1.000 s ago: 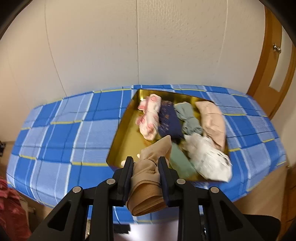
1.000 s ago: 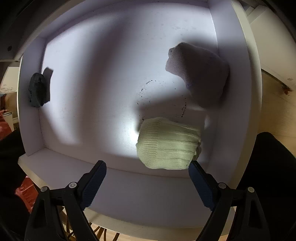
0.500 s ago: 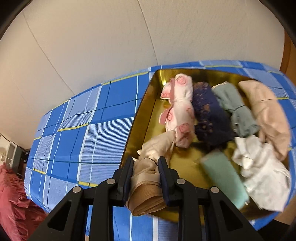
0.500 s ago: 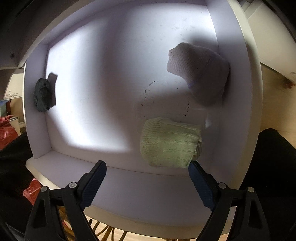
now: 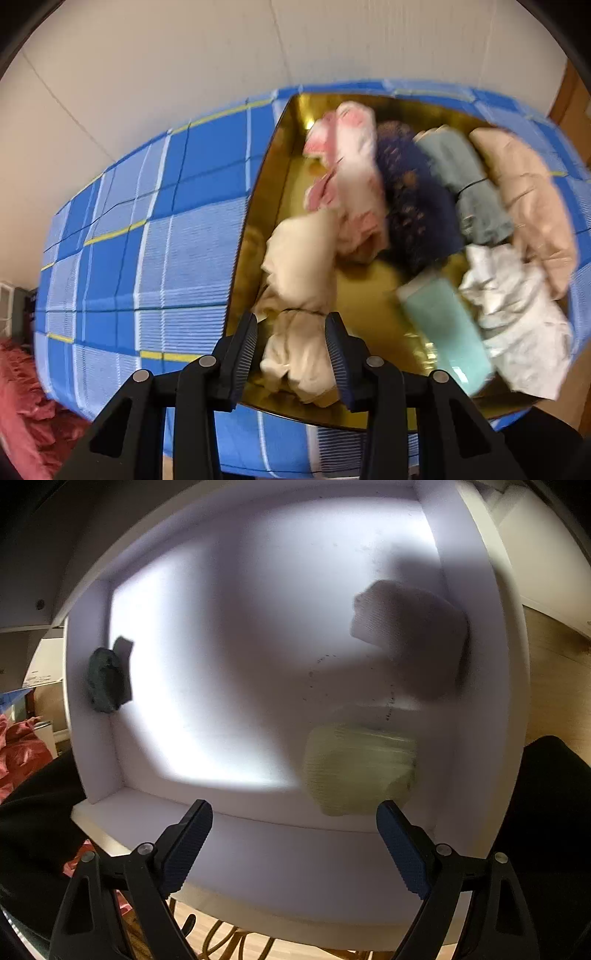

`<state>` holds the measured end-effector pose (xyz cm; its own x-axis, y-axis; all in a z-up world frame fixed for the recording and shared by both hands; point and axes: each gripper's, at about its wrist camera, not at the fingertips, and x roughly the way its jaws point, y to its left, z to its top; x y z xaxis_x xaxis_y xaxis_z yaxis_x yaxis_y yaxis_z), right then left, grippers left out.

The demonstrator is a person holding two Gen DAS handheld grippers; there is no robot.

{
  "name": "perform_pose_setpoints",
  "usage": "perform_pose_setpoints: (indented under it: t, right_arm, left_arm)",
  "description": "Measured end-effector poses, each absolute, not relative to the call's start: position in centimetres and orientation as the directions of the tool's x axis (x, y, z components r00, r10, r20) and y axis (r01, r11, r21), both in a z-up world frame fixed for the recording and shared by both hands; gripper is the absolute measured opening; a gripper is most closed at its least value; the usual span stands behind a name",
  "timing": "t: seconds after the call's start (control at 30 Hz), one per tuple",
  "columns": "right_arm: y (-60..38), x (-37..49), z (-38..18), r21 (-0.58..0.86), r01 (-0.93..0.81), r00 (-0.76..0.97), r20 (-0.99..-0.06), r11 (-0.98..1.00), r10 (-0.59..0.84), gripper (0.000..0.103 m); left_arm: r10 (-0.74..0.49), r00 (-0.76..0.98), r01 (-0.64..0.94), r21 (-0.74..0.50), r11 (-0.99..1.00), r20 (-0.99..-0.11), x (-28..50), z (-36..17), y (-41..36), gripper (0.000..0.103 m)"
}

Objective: Organize soft objects
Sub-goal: 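Lower the beige garment into the gold box with the left gripper, then reach the right gripper toward the pale green knit garment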

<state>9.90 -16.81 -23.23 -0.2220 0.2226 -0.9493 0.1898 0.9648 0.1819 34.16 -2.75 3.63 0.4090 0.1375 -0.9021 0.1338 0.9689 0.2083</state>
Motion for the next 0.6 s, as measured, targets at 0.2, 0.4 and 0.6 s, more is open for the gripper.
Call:
perform_pose_setpoints:
  t: [0.2, 0.4, 0.6]
  right_arm:
    - [-17.5, 9.2, -24.8, 0.118, 0.188, -0.263, -0.951, 0.975, 0.166, 0.091]
    - [-17.3, 8.8, -25.6, 0.087, 0.166, -0.286, -0.949, 0.982, 0.132, 0.093]
    - [-17.6, 8.5, -26.4, 0.065, 0.162, -0.308, -0.945, 0.985, 0.113, 0.093]
  left_arm:
    - [0.123, 0.37, 0.113, 0.176, 0.978, -0.921, 35.4, 2.0, -3.1, 0.029]
    - [0.09, 0.435, 0.052, 0.124, 0.991, -0.896, 36.8, 3.7, -2.4, 0.023]
    - [0.117, 0.476, 0.061, 0.165, 0.984, -0.872, 39.3, 4.8, -3.2, 0.023]
